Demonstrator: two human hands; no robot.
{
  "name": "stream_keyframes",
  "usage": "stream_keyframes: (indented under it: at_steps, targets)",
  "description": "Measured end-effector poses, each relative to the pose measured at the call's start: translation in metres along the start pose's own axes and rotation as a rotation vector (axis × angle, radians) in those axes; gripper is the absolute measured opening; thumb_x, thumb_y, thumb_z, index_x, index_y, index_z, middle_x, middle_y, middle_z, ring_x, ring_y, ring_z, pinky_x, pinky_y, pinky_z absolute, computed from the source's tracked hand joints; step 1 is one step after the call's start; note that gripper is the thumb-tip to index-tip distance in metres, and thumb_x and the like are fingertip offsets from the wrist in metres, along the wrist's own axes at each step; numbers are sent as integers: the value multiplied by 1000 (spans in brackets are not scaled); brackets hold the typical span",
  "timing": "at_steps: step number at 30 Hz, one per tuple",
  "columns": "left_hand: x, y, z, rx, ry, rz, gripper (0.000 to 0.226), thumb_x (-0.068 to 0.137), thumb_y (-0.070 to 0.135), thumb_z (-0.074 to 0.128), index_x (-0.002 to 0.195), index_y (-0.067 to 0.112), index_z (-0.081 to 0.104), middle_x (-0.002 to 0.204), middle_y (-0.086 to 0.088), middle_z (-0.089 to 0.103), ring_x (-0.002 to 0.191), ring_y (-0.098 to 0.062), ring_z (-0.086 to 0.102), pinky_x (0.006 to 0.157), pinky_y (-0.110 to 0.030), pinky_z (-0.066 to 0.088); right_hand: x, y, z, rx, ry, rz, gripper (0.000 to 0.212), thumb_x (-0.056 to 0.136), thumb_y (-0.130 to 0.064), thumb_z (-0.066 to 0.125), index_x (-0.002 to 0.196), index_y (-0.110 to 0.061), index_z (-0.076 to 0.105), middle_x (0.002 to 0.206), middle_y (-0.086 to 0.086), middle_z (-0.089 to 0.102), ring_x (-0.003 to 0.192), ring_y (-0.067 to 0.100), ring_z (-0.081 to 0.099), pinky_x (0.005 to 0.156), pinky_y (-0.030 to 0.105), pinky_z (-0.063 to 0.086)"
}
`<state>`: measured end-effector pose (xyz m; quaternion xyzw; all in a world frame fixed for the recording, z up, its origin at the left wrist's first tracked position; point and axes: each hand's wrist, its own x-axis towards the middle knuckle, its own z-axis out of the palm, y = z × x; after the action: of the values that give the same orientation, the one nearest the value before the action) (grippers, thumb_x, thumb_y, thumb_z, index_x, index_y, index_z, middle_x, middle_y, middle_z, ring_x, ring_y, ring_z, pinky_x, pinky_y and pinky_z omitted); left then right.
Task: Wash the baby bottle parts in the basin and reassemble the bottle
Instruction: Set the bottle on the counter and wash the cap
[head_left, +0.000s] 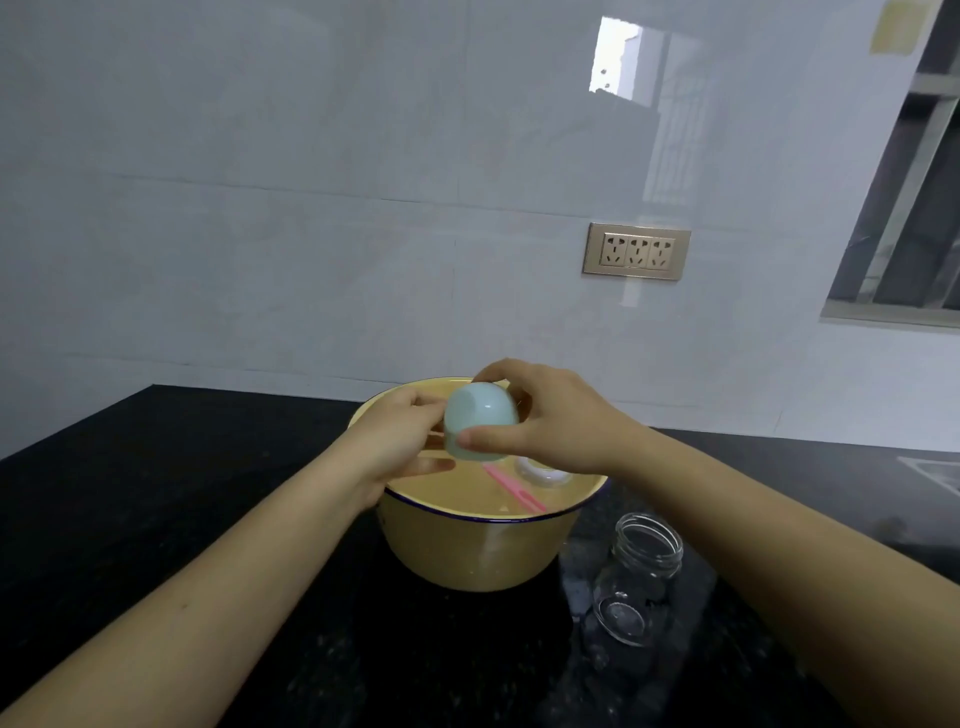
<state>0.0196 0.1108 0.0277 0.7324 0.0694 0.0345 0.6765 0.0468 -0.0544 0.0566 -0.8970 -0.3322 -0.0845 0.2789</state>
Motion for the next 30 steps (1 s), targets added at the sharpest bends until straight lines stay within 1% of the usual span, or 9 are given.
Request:
stream_keyframes:
  at_steps: [4,7,9,12,15,20,24,27,30]
  targets:
    - [-5,-1,-4,143,110,133,14,92,20,55,103,14,62,106,-6,61,90,-15,62,77,-31,58,-8,-1,-4,-63,50,37,56,69,-49,76,114,-27,49,98,-3,56,89,16,53,73,30,45]
    - [-19,-1,-3,171,71,204,17,90,28,59,104,18,64,106,-3,64,94,-14,64,78,-27,56,-21,-2,-6,88,92,81,55,68,-29,78,107,-23,40,99,0,55,87,20,57,66,34,50]
    - [-30,-2,-2,156,26,242,20,88,32,63,104,21,65,107,0,66,95,-13,66,77,-24,56,-32,0,-4,242,112,107,55,68,-22,78,105,-24,39,103,-1,53,91,20,61,72,41,56]
    - [-43,-6,-1,129,-52,267,38,79,44,69,110,24,65,109,3,69,95,-9,68,85,-27,55,-49,4,5,398,127,121,68,62,-30,82,112,-39,38,108,-3,50,97,21,63,83,46,55]
    - [-56,-13,2,145,-152,270,62,63,60,72,116,30,62,108,7,71,98,-6,68,94,-31,51,-66,6,15,477,159,84,79,59,-38,85,121,-48,38,113,-2,50,102,17,61,88,43,54]
    - [-74,-23,15,90,-163,323,66,58,50,84,116,29,60,101,18,72,96,2,67,80,-14,49,-89,6,29,413,233,-7,70,63,-39,85,117,-46,42,114,-17,56,109,1,54,94,27,47]
    - [-84,-35,16,145,-163,360,69,48,49,80,113,36,61,108,13,71,105,-3,64,92,-29,51,-109,10,38,355,225,-37,64,64,-48,79,114,-45,39,117,-27,55,112,-2,53,93,16,43]
    - [-91,-49,18,166,-177,406,60,49,43,82,106,40,64,110,12,69,104,-5,65,92,-32,53,-123,15,43,251,204,-69,62,66,-50,75,116,-46,39,120,-28,52,116,1,51,94,15,40]
    - [-95,-66,21,242,-153,472,61,50,46,81,107,43,62,111,23,58,106,1,60,90,-22,51,-134,22,45,116,194,-131,68,67,-45,76,121,-50,36,121,-28,46,117,4,49,97,24,41]
